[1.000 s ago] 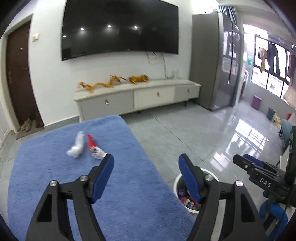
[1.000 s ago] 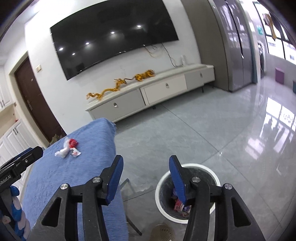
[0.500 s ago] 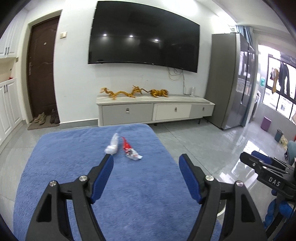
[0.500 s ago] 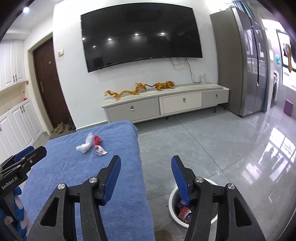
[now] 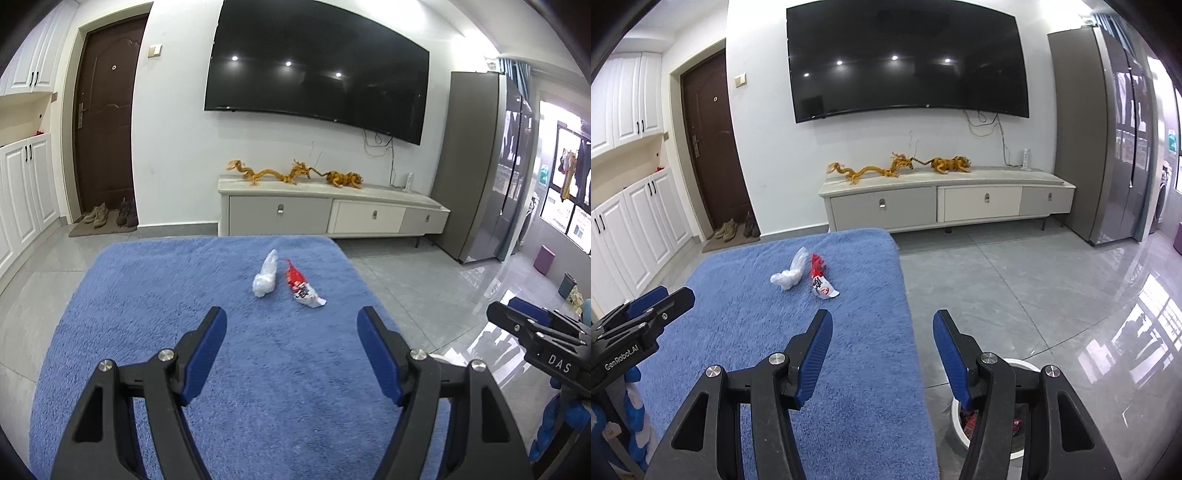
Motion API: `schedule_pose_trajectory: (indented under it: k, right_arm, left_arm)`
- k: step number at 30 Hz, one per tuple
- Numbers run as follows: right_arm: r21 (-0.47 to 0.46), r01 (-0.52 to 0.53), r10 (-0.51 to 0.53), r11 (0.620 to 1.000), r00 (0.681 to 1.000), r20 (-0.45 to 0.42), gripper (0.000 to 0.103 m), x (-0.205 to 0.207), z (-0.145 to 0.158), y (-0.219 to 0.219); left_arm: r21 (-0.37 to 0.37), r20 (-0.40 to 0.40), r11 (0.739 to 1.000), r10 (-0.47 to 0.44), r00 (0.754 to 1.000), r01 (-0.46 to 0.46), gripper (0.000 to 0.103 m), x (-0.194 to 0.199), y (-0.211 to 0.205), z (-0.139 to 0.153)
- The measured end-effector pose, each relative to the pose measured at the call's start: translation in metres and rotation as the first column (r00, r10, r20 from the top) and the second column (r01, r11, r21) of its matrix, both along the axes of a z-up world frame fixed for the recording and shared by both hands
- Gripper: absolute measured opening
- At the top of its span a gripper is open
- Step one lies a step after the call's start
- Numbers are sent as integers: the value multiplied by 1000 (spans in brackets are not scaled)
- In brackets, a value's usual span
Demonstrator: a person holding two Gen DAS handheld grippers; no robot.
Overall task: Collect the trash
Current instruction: 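Move both grippers back toward the white bag and red chip bag, then grasp the white plastic bag with the left gripper while the right grasps the red chip bag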
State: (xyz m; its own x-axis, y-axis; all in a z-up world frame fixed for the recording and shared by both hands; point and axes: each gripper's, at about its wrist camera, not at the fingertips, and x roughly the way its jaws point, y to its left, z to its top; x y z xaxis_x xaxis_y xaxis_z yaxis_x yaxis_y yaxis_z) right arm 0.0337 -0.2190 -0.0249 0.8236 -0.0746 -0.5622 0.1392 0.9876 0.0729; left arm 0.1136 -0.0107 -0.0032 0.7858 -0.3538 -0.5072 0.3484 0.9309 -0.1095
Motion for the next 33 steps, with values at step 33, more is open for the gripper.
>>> schedule_pose_trajectory:
  k: [33]
  right_arm:
    - [135,-278,300,951,935,-189,53,199,-113,24]
  left_arm:
    - [26,-357,979,-181,917,203,48,259,-39,-130]
